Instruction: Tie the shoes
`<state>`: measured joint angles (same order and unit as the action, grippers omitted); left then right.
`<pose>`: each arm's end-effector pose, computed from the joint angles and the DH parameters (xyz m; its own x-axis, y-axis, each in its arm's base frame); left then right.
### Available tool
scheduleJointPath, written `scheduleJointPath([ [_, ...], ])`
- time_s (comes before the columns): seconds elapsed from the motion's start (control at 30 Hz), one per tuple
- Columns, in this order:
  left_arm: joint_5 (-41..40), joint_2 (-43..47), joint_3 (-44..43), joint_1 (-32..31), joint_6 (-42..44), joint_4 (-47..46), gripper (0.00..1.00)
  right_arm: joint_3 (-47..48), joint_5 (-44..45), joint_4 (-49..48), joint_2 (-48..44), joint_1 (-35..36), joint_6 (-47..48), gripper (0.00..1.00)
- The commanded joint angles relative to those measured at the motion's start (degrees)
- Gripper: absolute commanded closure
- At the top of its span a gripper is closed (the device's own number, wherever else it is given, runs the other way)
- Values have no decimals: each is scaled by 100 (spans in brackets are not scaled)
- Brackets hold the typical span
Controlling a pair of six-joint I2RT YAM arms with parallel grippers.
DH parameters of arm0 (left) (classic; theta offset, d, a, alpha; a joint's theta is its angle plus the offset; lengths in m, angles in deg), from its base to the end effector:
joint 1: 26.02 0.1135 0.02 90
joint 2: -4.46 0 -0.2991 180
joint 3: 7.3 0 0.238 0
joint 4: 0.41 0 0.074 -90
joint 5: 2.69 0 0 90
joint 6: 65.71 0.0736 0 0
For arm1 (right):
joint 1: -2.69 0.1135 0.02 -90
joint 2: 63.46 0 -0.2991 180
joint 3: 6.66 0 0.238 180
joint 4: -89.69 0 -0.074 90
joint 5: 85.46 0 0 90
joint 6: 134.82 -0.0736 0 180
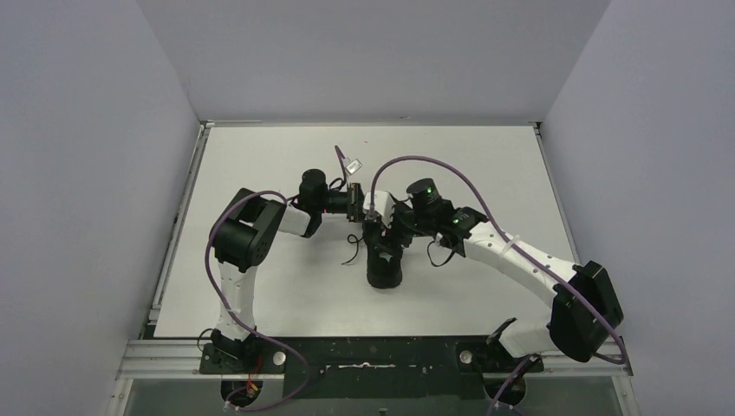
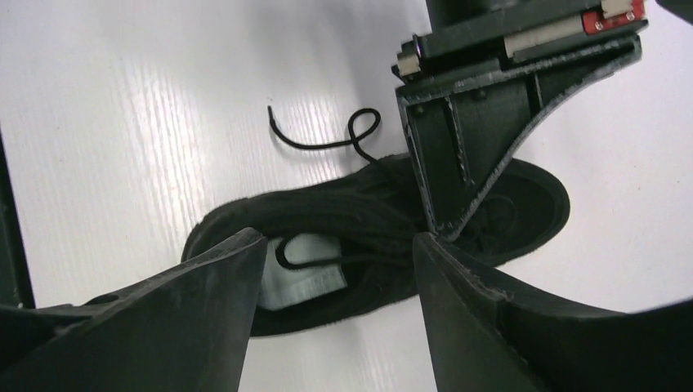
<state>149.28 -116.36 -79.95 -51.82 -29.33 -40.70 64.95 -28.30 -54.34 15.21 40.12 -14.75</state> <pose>0.3674 -0.2498 0.1781 -0.8717 0.0011 -0.4901 0.4889 0.0733 -0.8693 0.2114 0.2120 0.2848 -0.0553 -0.5725 -0.8180 -0.9859 0.1611 -0.0460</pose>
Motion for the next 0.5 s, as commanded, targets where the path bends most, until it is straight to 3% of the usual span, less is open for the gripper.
scheduleJointPath([
  [0.0, -19, 21, -234, 12, 20, -355, 100, -301, 1367, -1190, -182, 655, -720, 32],
  [0.23, 12, -7, -278, 14, 1, -349, 100, -333, 3719, -1188, 100, 1639, -581, 30],
  [0.47, 69, 0, -261, 29, 23, -321, 100, -249, 4352, -924, 248, 1706, -349, 42],
])
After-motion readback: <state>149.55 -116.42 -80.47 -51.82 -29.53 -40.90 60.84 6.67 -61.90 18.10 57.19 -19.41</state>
